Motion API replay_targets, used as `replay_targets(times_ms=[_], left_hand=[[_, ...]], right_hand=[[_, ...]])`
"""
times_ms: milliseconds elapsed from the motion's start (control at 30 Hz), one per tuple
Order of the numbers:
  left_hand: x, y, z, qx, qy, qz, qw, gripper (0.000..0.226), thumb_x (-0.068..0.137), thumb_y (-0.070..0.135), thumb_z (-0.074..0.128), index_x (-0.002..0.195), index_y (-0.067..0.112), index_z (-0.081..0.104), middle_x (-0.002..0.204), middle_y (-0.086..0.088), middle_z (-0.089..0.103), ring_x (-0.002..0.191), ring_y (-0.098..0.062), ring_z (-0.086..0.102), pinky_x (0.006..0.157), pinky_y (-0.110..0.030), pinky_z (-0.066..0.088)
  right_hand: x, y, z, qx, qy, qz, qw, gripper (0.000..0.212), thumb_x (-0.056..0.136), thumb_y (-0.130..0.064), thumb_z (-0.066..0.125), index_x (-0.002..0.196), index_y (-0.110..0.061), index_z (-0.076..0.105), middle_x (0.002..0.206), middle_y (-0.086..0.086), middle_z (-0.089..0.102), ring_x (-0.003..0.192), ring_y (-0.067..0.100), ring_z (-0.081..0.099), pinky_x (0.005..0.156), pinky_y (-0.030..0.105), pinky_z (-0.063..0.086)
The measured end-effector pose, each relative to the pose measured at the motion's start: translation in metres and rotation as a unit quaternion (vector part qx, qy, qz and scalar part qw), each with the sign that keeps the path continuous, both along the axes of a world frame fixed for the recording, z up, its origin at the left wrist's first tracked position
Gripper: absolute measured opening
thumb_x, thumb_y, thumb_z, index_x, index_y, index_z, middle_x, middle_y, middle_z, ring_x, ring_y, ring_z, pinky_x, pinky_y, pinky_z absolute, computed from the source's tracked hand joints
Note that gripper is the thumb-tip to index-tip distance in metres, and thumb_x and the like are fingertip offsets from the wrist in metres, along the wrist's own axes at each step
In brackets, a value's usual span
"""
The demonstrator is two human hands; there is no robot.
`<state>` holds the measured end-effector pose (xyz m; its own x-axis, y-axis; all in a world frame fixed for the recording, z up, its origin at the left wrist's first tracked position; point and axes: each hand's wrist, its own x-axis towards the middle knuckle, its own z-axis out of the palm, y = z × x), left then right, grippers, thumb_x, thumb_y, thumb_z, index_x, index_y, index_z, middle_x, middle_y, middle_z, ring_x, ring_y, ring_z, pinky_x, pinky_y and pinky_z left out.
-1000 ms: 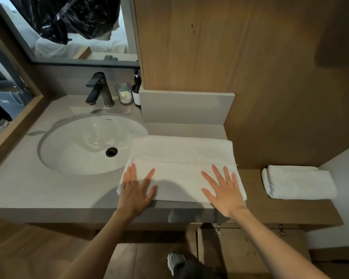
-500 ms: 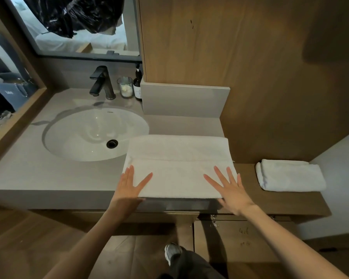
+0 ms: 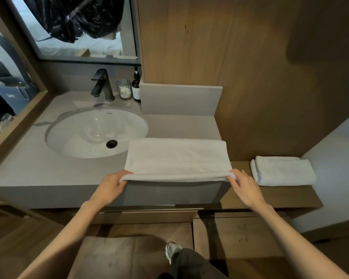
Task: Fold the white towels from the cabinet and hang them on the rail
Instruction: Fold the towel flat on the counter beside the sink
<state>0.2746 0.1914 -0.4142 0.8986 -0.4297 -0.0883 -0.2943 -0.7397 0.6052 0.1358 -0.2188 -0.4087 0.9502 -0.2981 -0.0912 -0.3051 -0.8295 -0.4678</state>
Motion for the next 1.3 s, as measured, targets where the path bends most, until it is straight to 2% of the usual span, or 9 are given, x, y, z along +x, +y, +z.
replay_targets(times_ms=[67,133,267,433,600,767,900,1000,1300], left_hand=[[0.006,0.000,0.009,-0.047,0.004,0.050,0.998,0.010,0.095,0.018,0.057,0.099,0.024,0.064,0.091,0.001,0.069,0.086,-0.020,0.062,0.071,-0.027,0.045],[0.014,-0.006,0.018,-0.097,0.006,0.103,0.990,0.004,0.094,0.023,0.059,0.093,0.019,0.060,0.080,0.004,0.063,0.077,-0.013,0.059,0.066,-0.022,0.043],[0.036,-0.023,0.030,-0.161,0.023,0.184,0.969,0.024,0.095,0.025,0.058,0.082,0.006,0.052,0.071,0.002,0.052,0.067,-0.012,0.048,0.058,-0.021,0.037],[0.072,-0.041,0.032,-0.180,0.035,0.208,0.961,0.026,0.098,0.030,0.050,0.104,0.005,0.054,0.092,-0.006,0.059,0.083,-0.023,0.053,0.071,-0.032,0.039],[0.108,-0.057,0.020,-0.128,0.061,0.214,0.967,0.027,0.101,0.038,0.040,0.106,0.011,0.043,0.100,-0.016,0.060,0.083,-0.026,0.053,0.073,-0.034,0.039],[0.130,-0.068,-0.003,-0.064,0.088,0.253,0.961,0.042,0.100,0.043,0.036,0.132,0.017,0.039,0.128,-0.018,0.055,0.113,-0.038,0.053,0.093,-0.044,0.040],[0.137,-0.070,-0.015,-0.010,0.052,0.271,0.961,0.033,0.099,0.048,0.031,0.118,0.023,0.041,0.107,-0.022,0.063,0.096,-0.040,0.059,0.083,-0.046,0.046],[0.134,-0.070,-0.020,0.033,0.008,0.238,0.971,0.030,0.100,0.049,0.029,0.107,0.023,0.040,0.088,-0.021,0.066,0.086,-0.040,0.062,0.070,-0.042,0.046],[0.140,-0.078,-0.022,0.112,-0.044,0.222,0.968,0.036,0.100,0.049,0.024,0.115,0.021,0.042,0.087,-0.019,0.066,0.078,-0.038,0.063,0.065,-0.037,0.043]], right_hand=[[0.004,-0.001,0.006,0.062,-0.060,-0.062,0.994,0.024,0.097,-0.041,0.051,0.110,-0.022,0.058,0.101,0.001,0.067,0.103,0.017,0.062,0.079,0.030,0.052],[0.013,0.000,0.015,0.122,-0.118,-0.113,0.979,0.024,0.093,-0.039,0.059,0.103,-0.018,0.059,0.087,-0.004,0.062,0.082,0.014,0.062,0.063,0.021,0.048],[0.042,0.002,0.031,0.194,-0.176,-0.185,0.947,0.025,0.089,-0.035,0.066,0.103,-0.016,0.058,0.087,-0.010,0.057,0.081,0.008,0.056,0.058,0.017,0.043],[0.080,-0.006,0.029,0.239,-0.186,-0.226,0.926,0.032,0.091,-0.042,0.062,0.107,-0.015,0.055,0.097,-0.003,0.059,0.092,0.015,0.057,0.065,0.023,0.045],[0.119,-0.016,0.018,0.252,-0.134,-0.247,0.926,0.043,0.096,-0.045,0.052,0.123,-0.012,0.045,0.108,-0.001,0.052,0.100,0.016,0.050,0.079,0.031,0.042],[0.144,-0.026,0.005,0.281,-0.048,-0.260,0.923,0.042,0.098,-0.051,0.042,0.114,-0.012,0.042,0.100,0.002,0.051,0.093,0.020,0.050,0.077,0.036,0.040],[0.148,-0.029,-0.012,0.227,0.008,-0.241,0.944,0.043,0.095,-0.054,0.046,0.110,-0.014,0.045,0.092,0.002,0.059,0.082,0.019,0.061,0.065,0.034,0.051],[0.140,-0.030,-0.024,0.127,-0.005,-0.210,0.969,0.034,0.099,-0.045,0.042,0.108,-0.012,0.045,0.077,0.003,0.059,0.066,0.018,0.060,0.053,0.030,0.045],[0.131,-0.028,-0.030,0.114,-0.052,-0.214,0.969,0.018,0.100,-0.033,0.044,0.106,-0.017,0.039,0.074,0.003,0.058,0.058,0.014,0.060,0.044,0.024,0.042]])
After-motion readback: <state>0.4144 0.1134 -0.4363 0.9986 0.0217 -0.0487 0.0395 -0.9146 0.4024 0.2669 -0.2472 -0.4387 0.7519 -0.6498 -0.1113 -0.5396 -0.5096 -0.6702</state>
